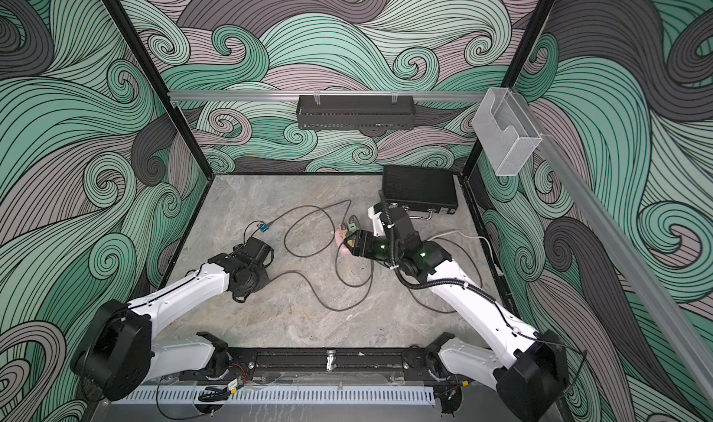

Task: Charge mp3
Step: Place the MP3 player at the center of the board.

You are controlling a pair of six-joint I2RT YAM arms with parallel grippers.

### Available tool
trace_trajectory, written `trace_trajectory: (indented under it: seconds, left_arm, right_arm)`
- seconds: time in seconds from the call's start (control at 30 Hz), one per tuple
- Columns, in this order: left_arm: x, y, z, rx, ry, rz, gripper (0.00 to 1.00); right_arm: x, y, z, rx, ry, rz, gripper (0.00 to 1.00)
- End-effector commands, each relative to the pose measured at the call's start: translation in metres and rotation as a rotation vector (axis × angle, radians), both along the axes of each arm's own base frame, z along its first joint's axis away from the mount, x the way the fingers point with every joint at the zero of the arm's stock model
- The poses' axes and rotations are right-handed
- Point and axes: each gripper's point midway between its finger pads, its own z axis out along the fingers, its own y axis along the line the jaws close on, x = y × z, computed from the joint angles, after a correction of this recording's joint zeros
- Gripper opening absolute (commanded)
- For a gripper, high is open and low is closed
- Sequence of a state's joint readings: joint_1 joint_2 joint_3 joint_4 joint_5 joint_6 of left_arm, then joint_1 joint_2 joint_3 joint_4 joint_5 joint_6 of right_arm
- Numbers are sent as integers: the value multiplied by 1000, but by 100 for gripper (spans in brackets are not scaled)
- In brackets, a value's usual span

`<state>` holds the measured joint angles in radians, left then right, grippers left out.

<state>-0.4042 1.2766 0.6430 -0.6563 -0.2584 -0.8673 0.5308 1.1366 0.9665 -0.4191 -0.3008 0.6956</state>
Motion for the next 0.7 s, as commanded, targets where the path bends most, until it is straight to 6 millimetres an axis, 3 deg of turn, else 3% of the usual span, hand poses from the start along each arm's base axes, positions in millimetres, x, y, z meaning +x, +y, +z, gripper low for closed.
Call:
trace_trajectory:
  seconds: [0.0,0.1,0.23,0.43,0.53,0.67]
  left_arm:
    - [8,6,-1,23,-1,1,7]
    - [12,7,-7,26,25,-8,11]
    - [21,5,-16,24,36,-40,25]
    - [28,14,-13,85,65,-41,37]
    - [35,15,-8,83,47,-43,39]
    - [41,19,-6,86,59,-42,42]
  right_arm:
    - [16,-32,-2,-19,20,-85,70]
    - [31,-61,-13,-74,-9,-141,73]
    - [48,-100,-34,-136,-12,-212,74]
    - [63,-144,-39,-157,-28,-321,75]
    - [66,-162,-44,-163,-16,-363,75]
    - [65,-171,-46,-168,-17,-372,75]
